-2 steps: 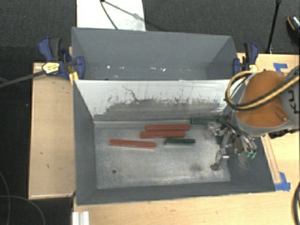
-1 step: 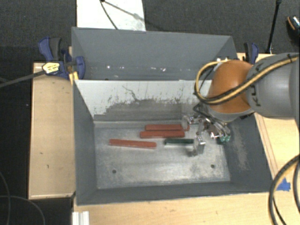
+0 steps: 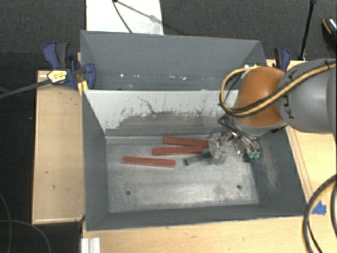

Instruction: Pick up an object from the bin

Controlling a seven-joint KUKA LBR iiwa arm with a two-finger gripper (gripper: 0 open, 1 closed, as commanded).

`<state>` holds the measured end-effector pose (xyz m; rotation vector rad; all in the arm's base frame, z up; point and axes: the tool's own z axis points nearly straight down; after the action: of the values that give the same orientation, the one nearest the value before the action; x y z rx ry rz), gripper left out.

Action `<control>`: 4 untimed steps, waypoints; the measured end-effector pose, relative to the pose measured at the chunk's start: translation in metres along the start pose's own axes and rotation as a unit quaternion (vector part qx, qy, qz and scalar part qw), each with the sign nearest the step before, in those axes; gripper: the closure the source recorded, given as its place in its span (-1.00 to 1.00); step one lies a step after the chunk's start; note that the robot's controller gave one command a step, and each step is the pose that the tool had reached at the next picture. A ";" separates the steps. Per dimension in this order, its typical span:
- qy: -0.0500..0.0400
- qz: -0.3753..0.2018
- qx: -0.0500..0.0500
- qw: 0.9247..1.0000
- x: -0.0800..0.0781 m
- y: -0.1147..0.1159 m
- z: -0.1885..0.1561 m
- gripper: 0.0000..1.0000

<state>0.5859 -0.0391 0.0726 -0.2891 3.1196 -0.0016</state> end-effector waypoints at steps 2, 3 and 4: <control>0.003 -0.359 -0.004 0.933 -0.018 0.074 -0.076 1.00; 0.003 -0.356 -0.003 0.934 -0.019 0.071 -0.077 -1.00; 0.003 -0.529 -0.005 0.849 -0.014 0.126 -0.018 -1.00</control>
Offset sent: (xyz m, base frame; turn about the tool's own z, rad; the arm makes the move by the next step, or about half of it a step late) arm -0.0074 0.0189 0.1300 -0.8992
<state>0.5763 0.0870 0.0904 -1.9006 2.5026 0.0061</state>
